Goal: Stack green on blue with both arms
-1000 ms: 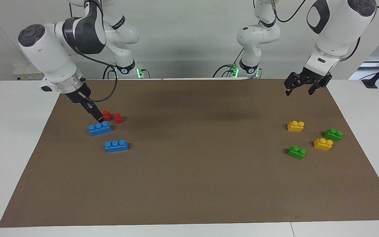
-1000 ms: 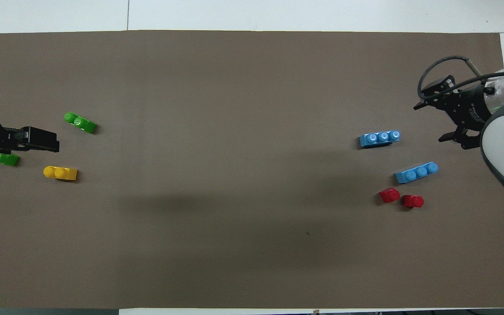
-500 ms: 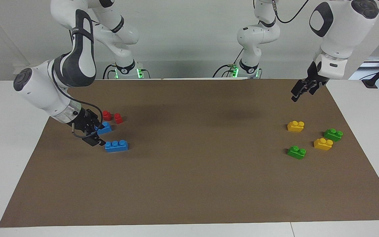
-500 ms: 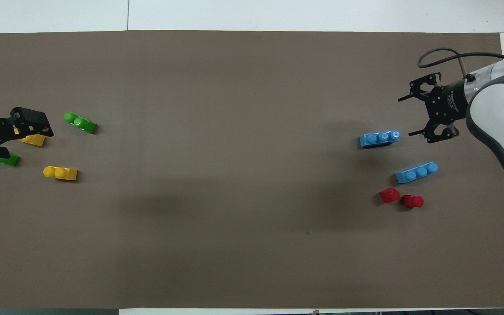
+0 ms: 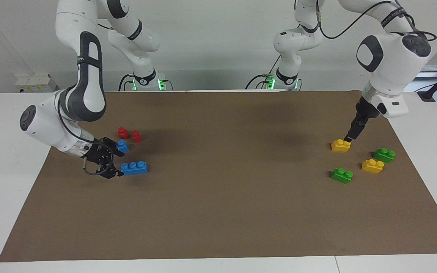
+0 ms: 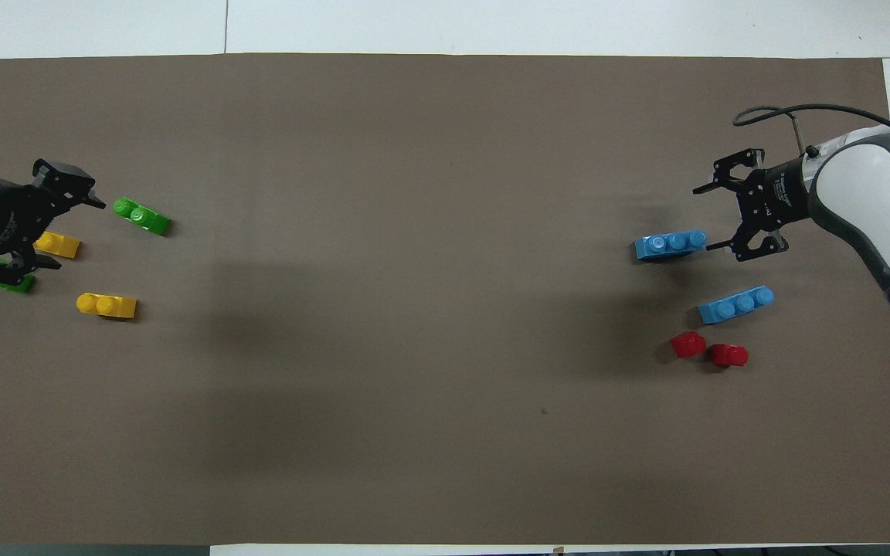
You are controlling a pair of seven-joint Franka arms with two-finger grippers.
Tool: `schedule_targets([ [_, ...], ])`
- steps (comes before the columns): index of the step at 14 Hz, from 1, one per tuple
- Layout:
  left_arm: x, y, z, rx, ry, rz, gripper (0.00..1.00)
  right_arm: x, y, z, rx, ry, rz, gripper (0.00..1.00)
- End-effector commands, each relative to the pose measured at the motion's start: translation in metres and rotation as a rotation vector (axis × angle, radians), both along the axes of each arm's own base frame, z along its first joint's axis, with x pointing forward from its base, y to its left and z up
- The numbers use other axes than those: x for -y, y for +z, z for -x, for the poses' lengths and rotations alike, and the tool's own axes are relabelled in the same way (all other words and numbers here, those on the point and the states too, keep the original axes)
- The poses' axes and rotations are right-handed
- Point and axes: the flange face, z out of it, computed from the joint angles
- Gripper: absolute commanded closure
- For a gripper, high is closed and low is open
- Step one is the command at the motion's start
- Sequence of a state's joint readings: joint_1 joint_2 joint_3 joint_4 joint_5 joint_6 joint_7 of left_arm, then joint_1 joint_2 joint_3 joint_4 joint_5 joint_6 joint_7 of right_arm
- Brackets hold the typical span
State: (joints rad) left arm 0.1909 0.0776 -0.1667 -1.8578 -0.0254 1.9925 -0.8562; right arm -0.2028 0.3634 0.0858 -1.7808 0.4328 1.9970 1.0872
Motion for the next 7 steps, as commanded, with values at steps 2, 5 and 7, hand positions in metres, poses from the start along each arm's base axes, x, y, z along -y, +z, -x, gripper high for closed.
schedule_targets([
  [2, -0.022, -0.049, -0.026, 0.003, 0.082, 0.030, 0.00, 0.002, -0.021, 0.012, -0.006, -0.049, -0.022, 0.11],
  [5, -0.030, -0.081, -0.046, 0.020, 0.117, 0.043, 0.00, -0.001, -0.035, 0.018, -0.019, -0.019, -0.026, 0.11],
  [7, -0.035, -0.099, -0.067, 0.010, 0.174, 0.043, 0.00, -0.001, -0.042, 0.020, -0.025, -0.021, -0.026, 0.11],
])
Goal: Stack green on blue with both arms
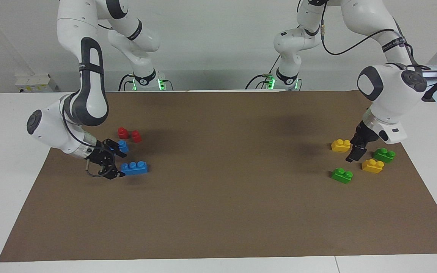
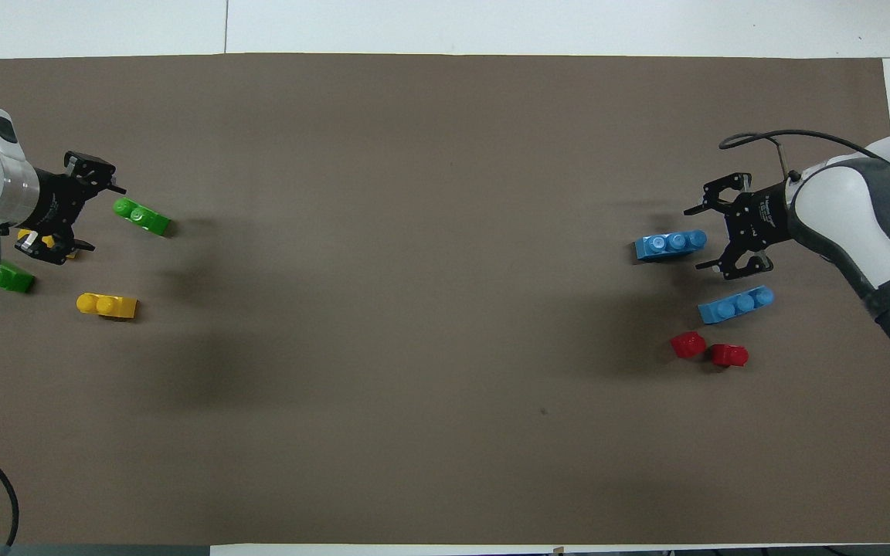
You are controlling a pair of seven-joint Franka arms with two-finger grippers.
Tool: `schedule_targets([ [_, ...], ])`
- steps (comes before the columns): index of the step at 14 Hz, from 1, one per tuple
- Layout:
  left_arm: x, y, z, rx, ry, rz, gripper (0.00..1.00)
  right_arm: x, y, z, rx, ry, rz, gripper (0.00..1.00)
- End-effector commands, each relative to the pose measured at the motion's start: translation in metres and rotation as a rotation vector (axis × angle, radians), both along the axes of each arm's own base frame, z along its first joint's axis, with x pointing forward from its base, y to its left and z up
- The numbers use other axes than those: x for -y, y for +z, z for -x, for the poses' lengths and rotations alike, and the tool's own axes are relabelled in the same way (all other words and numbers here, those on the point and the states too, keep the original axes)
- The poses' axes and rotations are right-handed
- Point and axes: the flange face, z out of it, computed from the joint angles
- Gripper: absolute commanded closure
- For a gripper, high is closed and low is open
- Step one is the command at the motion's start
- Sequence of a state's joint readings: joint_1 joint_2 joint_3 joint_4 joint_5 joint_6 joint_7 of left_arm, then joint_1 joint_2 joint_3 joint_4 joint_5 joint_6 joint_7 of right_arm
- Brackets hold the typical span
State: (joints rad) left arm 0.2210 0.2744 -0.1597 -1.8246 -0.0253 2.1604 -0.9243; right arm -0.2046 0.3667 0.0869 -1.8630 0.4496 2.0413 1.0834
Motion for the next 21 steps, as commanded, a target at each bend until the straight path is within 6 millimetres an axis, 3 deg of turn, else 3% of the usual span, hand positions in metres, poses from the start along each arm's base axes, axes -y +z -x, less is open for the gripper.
schedule_targets([
  [1, -0.005, -0.021, -0.033, 0.002, 0.079, -0.008, 0.00, 0.000, -0.011, 0.003, 0.021, -0.002, -0.015, 0.12],
  [6, -0.009, -0.050, -0.041, 0.023, 0.100, -0.039, 0.00, 0.005, -0.030, 0.001, 0.044, -0.008, -0.029, 0.13],
  [10, -0.007, -0.083, -0.024, 0.021, 0.119, -0.043, 0.00, 0.003, -0.040, 0.005, 0.068, -0.044, -0.051, 0.30],
  [11, -0.007, -0.086, -0.022, 0.020, 0.120, -0.042, 0.00, 0.003, -0.039, 0.005, 0.068, -0.045, -0.052, 0.38],
  [14, -0.007, -0.086, -0.022, 0.022, 0.133, -0.042, 0.00, 0.008, -0.039, 0.006, 0.074, -0.032, -0.054, 0.75],
  [17, -0.008, -0.085, -0.023, 0.025, 0.135, -0.042, 0.00, 0.017, -0.037, 0.006, 0.093, -0.005, -0.061, 1.00],
  [18, -0.008, -0.086, -0.023, 0.024, 0.135, -0.042, 0.05, 0.017, -0.032, 0.003, 0.101, 0.008, -0.064, 1.00],
  [19, -0.007, -0.085, -0.023, 0.025, 0.134, -0.042, 0.20, 0.012, -0.019, -0.006, 0.112, 0.022, -0.072, 1.00],
  [20, -0.006, -0.084, -0.024, 0.027, 0.132, -0.042, 0.43, 0.005, -0.002, -0.018, 0.121, 0.033, -0.087, 1.00],
  [21, -0.009, -0.082, -0.025, 0.031, 0.137, -0.042, 0.86, -0.020, 0.012, -0.030, 0.126, 0.032, -0.087, 1.00],
])
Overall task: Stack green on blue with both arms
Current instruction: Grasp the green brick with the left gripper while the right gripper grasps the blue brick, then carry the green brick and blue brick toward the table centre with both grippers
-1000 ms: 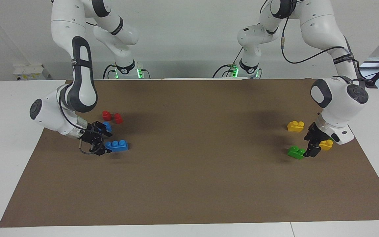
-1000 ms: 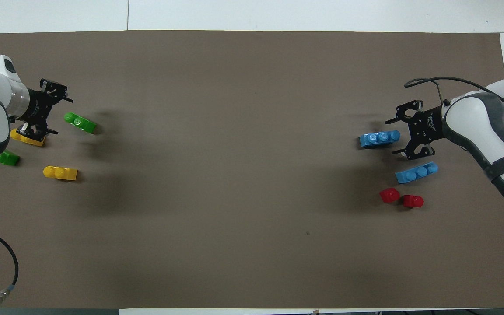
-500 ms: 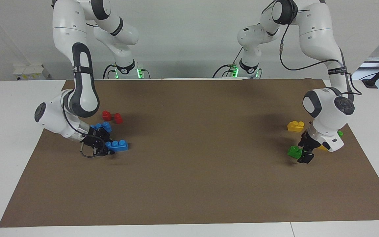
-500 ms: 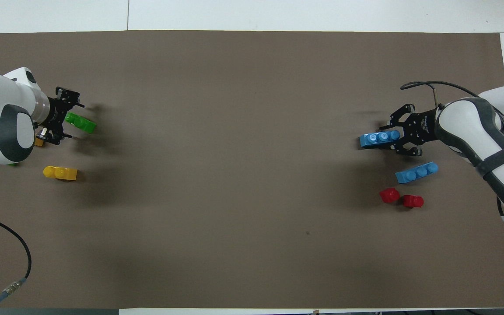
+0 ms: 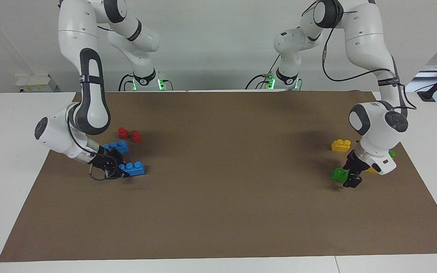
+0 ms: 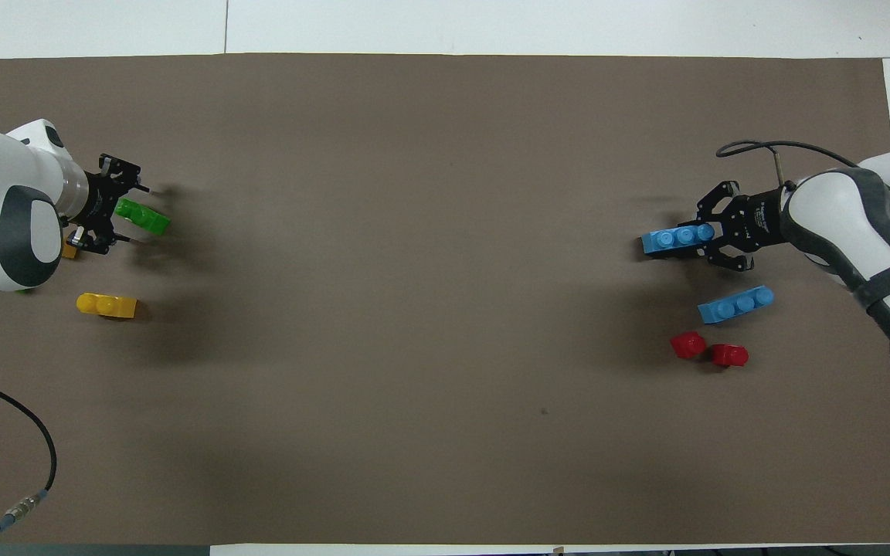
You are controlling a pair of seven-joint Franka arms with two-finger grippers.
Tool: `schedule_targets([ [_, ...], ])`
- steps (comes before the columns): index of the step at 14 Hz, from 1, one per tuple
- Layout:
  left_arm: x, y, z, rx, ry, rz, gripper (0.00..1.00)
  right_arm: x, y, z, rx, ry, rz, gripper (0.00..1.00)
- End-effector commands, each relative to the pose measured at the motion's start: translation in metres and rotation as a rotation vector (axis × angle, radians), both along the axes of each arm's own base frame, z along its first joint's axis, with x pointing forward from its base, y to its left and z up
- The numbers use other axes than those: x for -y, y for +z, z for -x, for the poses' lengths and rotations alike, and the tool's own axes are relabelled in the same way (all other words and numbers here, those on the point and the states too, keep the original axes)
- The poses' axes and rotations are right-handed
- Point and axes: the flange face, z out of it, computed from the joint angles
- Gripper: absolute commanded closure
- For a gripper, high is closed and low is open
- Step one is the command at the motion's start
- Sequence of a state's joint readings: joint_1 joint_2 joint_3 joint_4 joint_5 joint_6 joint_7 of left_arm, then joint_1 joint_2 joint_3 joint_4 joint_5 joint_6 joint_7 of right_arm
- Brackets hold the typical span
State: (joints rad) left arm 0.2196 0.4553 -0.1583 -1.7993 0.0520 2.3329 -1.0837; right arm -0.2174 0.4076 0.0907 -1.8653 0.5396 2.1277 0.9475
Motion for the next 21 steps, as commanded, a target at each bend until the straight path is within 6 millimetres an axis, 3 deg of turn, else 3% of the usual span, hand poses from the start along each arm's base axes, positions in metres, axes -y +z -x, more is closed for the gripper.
schedule_targets([
  [1, -0.004, 0.006, 0.001, 0.020, 0.011, -0.018, 1.00, -0.060, 0.046, -0.031, 0.024, -0.007, -0.035, 1.00],
  [3, -0.004, 0.012, -0.002, 0.020, 0.008, -0.019, 1.00, -0.119, 0.068, -0.039, 0.025, -0.019, -0.057, 1.00],
  [4, -0.003, 0.014, -0.003, 0.019, 0.006, -0.019, 1.00, -0.165, 0.075, -0.036, 0.023, -0.009, -0.074, 1.00],
  [6, -0.002, 0.019, -0.004, 0.011, 0.007, -0.018, 1.00, -0.233, 0.084, -0.029, 0.013, -0.073, -0.063, 1.00],
  [8, 0.006, 0.042, -0.005, -0.002, 0.003, -0.018, 1.00, -0.307, 0.081, -0.008, -0.012, -0.114, -0.058, 1.00],
  [10, 0.018, 0.074, 0.005, -0.022, 0.002, -0.020, 1.00, -0.368, 0.071, 0.021, -0.033, -0.170, -0.051, 1.00],
  [13, 0.062, 0.115, 0.022, -0.054, 0.080, -0.020, 1.00, -0.413, 0.054, 0.046, -0.032, -0.195, -0.046, 1.00],
  [15, 0.095, 0.136, 0.033, -0.065, 0.162, -0.021, 1.00, -0.428, 0.035, 0.053, -0.053, -0.217, -0.036, 1.00],
  [18, 0.140, 0.162, 0.053, -0.076, 0.257, -0.027, 1.00, -0.428, 0.019, 0.061, -0.064, -0.221, -0.020, 1.00],
  [21, 0.193, 0.160, 0.067, -0.080, 0.333, -0.027, 1.00, -0.422, 0.008, 0.064, -0.045, -0.241, -0.009, 1.00],
])
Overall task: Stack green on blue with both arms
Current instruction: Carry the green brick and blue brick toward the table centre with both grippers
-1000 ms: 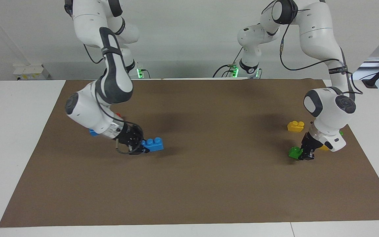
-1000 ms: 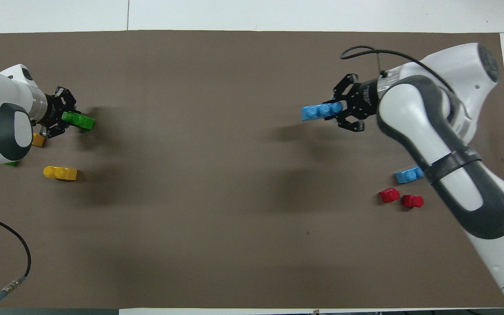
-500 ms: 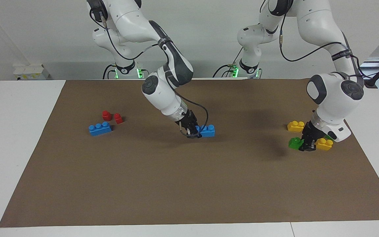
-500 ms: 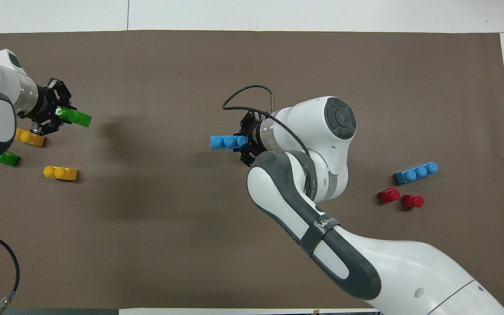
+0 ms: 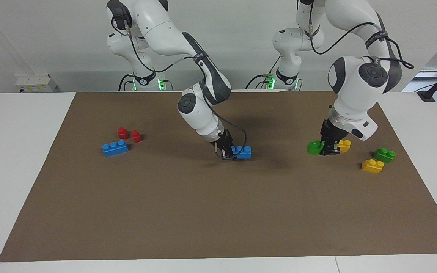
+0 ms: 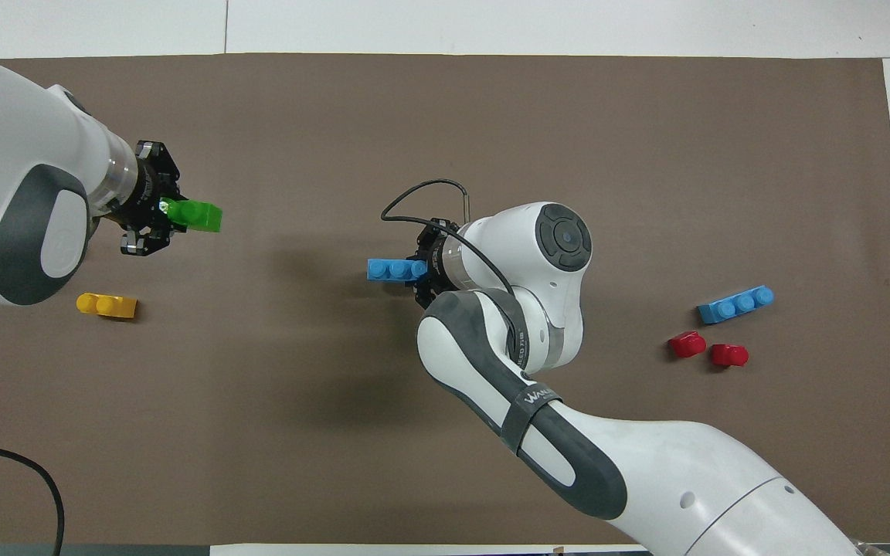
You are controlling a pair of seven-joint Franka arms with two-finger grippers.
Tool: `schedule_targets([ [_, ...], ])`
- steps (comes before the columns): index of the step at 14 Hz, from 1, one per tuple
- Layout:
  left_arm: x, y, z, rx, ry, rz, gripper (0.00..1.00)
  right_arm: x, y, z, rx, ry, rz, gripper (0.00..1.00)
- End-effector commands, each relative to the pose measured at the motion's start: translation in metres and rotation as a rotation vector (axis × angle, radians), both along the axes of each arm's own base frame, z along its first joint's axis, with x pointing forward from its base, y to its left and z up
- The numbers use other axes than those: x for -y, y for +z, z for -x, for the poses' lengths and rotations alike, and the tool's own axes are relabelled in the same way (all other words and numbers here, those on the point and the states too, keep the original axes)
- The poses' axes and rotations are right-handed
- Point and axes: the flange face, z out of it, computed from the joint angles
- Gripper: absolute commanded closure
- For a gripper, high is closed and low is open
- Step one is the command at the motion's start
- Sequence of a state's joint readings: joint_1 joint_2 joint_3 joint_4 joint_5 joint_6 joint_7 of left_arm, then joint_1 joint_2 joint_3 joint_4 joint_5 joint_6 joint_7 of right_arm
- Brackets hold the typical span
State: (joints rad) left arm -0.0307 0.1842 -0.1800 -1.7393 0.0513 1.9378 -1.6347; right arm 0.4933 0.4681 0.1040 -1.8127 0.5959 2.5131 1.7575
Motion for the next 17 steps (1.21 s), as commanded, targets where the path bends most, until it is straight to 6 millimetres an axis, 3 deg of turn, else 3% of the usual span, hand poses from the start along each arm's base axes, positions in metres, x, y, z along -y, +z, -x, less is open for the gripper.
schedule_targets([
  [1, 0.040, -0.005, 0.022, -0.010, 0.063, -0.006, 1.00, 0.004, -0.007, 0.006, 0.020, -0.036, 0.001, 1.00],
  [7, 0.129, -0.030, 0.068, 0.083, 0.089, 0.038, 1.00, 0.008, -0.022, 0.012, 0.037, -0.043, 0.019, 1.00],
  [10, 0.175, -0.052, 0.090, 0.105, 0.099, 0.058, 1.00, 0.011, -0.027, 0.017, 0.033, -0.035, 0.026, 1.00],
  [13, 0.198, -0.064, 0.101, 0.112, 0.077, 0.069, 1.00, 0.014, -0.031, 0.017, 0.042, -0.038, 0.030, 1.00],
  [17, 0.224, -0.095, 0.108, 0.135, 0.065, 0.021, 1.00, 0.014, -0.031, 0.018, 0.041, -0.037, 0.031, 1.00],
])
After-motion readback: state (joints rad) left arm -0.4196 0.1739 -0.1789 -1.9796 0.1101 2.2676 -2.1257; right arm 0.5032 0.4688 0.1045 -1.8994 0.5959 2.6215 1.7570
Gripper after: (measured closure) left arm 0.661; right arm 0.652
